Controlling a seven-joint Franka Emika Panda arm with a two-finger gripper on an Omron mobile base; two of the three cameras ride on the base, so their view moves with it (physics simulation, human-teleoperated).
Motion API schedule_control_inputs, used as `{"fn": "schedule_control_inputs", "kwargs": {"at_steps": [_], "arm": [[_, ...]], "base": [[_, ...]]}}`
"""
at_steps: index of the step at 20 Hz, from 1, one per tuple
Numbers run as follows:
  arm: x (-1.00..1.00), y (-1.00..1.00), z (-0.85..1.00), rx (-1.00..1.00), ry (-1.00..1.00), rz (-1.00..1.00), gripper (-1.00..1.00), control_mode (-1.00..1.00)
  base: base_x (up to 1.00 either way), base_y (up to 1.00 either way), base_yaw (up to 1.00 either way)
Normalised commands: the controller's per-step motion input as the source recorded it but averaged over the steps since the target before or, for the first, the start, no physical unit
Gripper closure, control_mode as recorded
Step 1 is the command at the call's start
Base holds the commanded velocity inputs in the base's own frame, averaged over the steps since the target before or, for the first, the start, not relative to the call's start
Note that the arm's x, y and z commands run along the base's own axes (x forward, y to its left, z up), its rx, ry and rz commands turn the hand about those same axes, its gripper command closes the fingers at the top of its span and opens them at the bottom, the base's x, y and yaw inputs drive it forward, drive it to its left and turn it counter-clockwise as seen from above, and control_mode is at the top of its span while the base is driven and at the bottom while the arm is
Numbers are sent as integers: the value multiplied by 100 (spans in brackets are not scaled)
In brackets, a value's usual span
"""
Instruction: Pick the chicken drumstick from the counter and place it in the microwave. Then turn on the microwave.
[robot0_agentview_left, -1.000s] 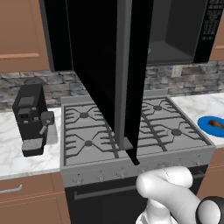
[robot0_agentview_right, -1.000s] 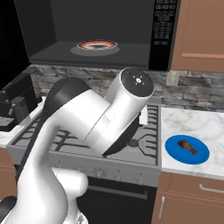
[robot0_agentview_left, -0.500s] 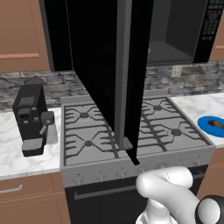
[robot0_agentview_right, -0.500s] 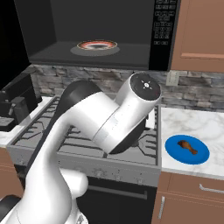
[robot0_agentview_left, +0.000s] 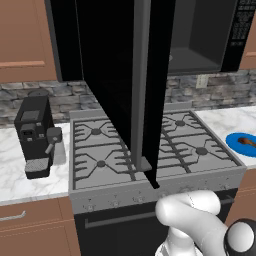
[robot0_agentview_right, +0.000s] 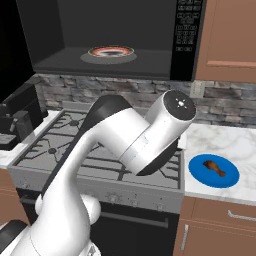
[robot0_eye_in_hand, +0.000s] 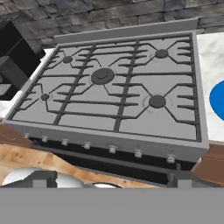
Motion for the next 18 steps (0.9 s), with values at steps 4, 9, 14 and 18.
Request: {"fn": "schedule_control_inputs", "kwargs": {"at_steps": [4,9,14,18], "arm": [[16,-26,-14,-3,0,0,-100,-100],[15,-21,-18,-10,0,0,-100,-100],[16,-23,-21,-12,0,0,-100,-100],[17,-27,-25,-2,3,0,-100,-100]], "base": [[0,0,0],[0,0,0],[0,0,0],[0,0,0]]}}
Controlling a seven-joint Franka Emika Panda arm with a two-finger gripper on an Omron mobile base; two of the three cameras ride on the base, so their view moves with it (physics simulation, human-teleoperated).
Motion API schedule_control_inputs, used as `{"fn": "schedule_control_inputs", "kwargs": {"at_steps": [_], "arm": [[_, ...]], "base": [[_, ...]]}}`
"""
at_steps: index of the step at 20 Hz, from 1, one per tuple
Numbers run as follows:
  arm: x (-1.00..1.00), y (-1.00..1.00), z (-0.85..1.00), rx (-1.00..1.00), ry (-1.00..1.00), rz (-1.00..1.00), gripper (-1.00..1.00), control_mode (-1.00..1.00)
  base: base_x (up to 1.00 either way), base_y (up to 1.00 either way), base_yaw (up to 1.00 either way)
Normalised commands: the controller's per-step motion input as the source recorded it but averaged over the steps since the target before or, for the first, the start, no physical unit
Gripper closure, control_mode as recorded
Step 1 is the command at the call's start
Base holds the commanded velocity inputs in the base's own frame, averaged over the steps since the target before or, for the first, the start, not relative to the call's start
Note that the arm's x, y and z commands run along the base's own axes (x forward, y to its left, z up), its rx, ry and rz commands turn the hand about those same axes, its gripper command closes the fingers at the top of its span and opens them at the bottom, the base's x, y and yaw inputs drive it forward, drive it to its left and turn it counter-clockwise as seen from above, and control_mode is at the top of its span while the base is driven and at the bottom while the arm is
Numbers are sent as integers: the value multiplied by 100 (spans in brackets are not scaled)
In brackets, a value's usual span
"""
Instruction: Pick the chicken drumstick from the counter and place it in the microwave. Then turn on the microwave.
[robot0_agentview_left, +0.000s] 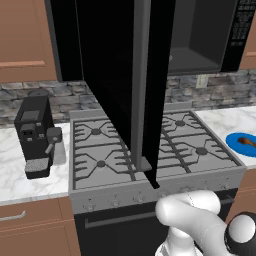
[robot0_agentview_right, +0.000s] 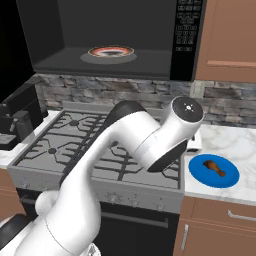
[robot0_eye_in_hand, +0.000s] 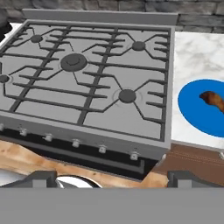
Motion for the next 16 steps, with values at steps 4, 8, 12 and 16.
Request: {"fn": "schedule_control_inputs", "kwargs": {"at_steps": [4,8,12,16], "arm": [[23,-24,-25,-4,15,0,-100,-100],[27,-21,-20,-6,15,0,-100,-100],[25,-25,-20,-7,13,0,-100,-100],[19,-28,-24,-6,9,0,-100,-100]], "base": [[0,0,0],[0,0,0],[0,0,0],[0,0,0]]}}
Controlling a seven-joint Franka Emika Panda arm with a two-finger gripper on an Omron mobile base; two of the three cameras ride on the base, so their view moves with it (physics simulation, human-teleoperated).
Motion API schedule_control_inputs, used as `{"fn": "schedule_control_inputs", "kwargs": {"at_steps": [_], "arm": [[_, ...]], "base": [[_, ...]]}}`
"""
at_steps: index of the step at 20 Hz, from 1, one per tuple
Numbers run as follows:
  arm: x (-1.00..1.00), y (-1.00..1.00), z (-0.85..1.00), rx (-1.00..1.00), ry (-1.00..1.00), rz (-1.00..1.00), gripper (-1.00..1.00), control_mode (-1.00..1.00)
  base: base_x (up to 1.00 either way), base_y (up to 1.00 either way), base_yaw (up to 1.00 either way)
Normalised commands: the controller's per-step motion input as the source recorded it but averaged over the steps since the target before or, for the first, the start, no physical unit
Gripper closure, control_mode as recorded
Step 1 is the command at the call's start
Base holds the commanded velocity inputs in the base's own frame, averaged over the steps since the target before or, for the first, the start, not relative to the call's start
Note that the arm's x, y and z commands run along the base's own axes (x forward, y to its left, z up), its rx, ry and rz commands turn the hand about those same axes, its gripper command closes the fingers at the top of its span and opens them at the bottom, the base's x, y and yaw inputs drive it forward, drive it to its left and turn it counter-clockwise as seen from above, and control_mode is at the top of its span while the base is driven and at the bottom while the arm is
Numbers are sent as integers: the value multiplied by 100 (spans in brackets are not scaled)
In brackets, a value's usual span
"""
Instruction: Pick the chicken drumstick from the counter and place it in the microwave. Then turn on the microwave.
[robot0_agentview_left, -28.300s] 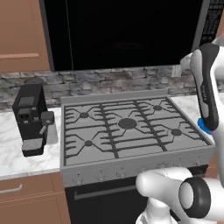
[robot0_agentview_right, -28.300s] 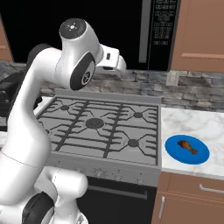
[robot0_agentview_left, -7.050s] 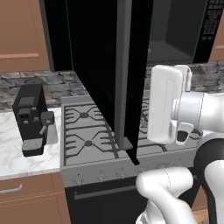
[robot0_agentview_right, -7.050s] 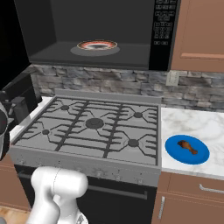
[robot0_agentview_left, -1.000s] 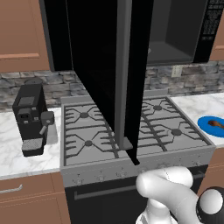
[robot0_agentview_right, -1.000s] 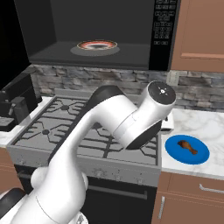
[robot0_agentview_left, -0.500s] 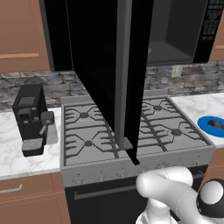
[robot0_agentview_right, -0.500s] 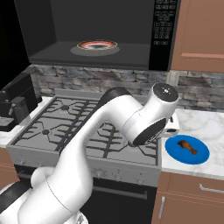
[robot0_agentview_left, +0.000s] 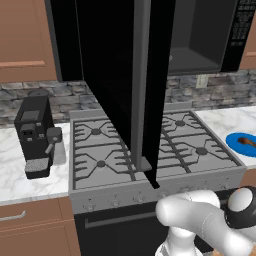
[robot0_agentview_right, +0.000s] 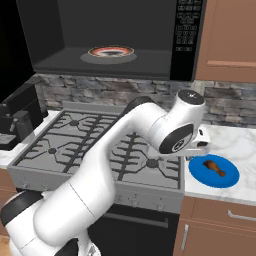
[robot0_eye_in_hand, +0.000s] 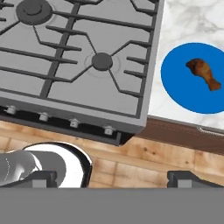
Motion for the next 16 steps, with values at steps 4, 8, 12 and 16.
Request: {"fn": "schedule_control_inputs", "kwargs": {"at_steps": [4,8,12,16], "arm": [[16,-29,-27,-3,1,0,-100,-100],[19,-24,-26,-3,0,0,-100,-100],[28,-20,-23,-1,0,0,-100,-100],[27,-16,-19,0,-2,0,-100,-100]], "base": [[0,0,0],[0,0,0],[0,0,0],[0,0,0]]}}
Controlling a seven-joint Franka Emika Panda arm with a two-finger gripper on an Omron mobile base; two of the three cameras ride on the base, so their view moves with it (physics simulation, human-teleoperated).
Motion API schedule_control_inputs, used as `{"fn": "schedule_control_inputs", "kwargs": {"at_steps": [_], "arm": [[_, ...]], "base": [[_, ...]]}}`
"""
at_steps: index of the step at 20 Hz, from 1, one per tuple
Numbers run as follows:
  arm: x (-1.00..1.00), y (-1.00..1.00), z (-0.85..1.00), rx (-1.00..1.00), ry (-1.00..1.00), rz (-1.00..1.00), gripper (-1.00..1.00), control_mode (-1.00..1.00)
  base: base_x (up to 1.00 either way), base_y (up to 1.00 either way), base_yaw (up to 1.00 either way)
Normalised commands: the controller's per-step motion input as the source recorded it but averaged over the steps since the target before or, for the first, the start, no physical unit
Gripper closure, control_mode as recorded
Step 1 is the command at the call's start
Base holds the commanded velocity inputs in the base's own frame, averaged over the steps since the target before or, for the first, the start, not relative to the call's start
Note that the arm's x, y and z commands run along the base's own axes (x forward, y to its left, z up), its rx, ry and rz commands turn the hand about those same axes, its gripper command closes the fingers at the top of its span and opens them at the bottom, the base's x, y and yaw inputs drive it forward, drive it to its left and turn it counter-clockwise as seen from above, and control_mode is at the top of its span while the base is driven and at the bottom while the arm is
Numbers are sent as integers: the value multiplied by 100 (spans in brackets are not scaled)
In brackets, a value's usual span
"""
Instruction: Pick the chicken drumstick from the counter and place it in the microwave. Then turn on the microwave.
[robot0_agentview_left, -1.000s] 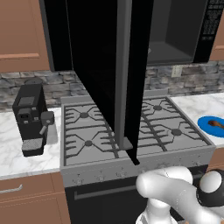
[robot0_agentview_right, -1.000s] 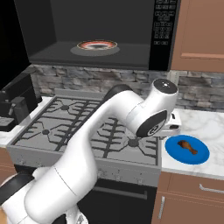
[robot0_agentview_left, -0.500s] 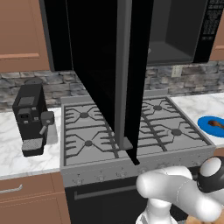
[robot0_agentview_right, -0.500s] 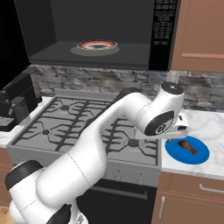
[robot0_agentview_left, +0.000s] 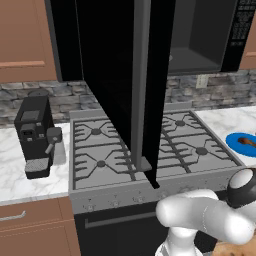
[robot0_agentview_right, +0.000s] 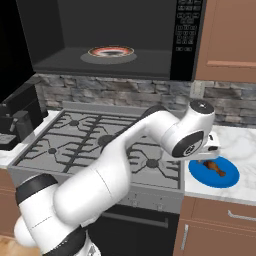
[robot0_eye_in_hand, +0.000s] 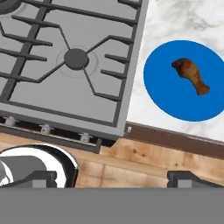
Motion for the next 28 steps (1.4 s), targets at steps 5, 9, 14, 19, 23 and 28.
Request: {"fn": "schedule_control_inputs", "kwargs": {"at_steps": [5,9,14,19,23,28], "arm": [[30,-14,-18,-1,0,0,-100,-100],[31,-14,-17,-3,0,0,-100,-100],[32,-18,-14,0,0,0,-100,-100],[29,-23,-11,0,0,0,-100,-100],[29,-30,-10,0,0,0,-100,-100],[28,-26,-15,0,0,0,-100,-100]], "base": [[0,0,0],[0,0,0],[0,0,0],[0,0,0],[0,0,0],[0,0,0]]}}
